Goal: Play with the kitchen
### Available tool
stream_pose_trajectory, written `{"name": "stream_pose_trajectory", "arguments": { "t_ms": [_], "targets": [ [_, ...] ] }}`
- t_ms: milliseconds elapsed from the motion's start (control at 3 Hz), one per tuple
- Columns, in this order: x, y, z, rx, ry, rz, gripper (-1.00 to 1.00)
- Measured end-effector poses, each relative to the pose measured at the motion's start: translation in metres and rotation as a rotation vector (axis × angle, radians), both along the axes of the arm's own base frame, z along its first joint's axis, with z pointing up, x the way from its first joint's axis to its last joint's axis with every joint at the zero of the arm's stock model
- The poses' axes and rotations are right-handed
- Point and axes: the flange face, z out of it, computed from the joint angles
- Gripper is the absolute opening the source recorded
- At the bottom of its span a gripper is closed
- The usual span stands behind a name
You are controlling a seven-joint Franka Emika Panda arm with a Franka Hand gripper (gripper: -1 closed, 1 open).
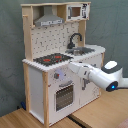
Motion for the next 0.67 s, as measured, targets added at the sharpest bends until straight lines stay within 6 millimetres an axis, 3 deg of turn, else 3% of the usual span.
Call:
{"name": "stream_pose_trajectory", "arguments": {
  "t_ms": [667],
  "targets": [
    [-0.011, -0.035, -0.034, -0.054, 0.08, 0.061, 1.0]
  ]
}}
